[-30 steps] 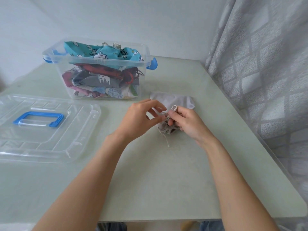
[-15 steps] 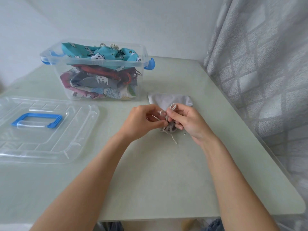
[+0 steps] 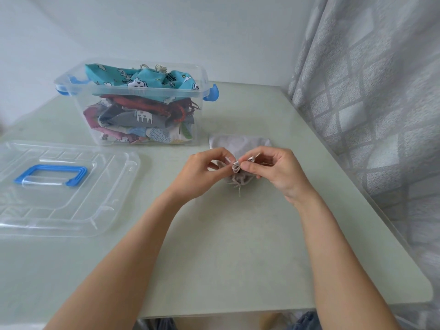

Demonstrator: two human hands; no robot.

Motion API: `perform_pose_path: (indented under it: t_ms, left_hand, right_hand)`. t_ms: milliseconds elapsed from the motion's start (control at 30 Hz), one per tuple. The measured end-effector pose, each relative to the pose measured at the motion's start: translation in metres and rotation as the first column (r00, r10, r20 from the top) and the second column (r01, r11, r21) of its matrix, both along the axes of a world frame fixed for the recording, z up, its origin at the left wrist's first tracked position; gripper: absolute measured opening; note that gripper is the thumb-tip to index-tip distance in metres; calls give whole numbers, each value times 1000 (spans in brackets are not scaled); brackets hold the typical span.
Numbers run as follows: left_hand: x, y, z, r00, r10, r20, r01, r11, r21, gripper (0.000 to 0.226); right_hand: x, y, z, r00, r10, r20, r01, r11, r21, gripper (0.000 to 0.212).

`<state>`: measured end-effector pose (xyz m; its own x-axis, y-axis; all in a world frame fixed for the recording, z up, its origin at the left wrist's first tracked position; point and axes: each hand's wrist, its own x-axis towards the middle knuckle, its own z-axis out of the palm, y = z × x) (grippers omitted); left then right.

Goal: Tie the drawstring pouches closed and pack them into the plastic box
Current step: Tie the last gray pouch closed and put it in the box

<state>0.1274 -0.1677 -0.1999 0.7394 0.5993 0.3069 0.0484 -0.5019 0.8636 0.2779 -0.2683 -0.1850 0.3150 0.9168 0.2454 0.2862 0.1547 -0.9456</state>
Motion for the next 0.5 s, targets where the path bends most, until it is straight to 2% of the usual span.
perform_pose_path:
  t_ms: [100,167,300,400,500]
  left_hand:
    - [0,1,0,1000,4,2,-5,999,42,6]
    - [1,1,-1,1000,22,1,-22,998,57,4]
    - [1,0,1,997,75,17,-76,994,74,7]
    - [0,-3,5,994,103,33,-106,986,131,9]
    - [-2,-2,7,993,109,55,-116,982,147,12]
  right_hand:
    - [-1,4,-5,984,-116,137,111,993,48,17]
    - [-4,6,-8,939,-225,260,209,974,88,18]
    - [-15,7,-7,768,-386,511,276,920,279,9]
    - [-22,10,-8,647,-486,587,302,871,388,11]
    - [-26,13,-11,590,-548,593,328,834,444,10]
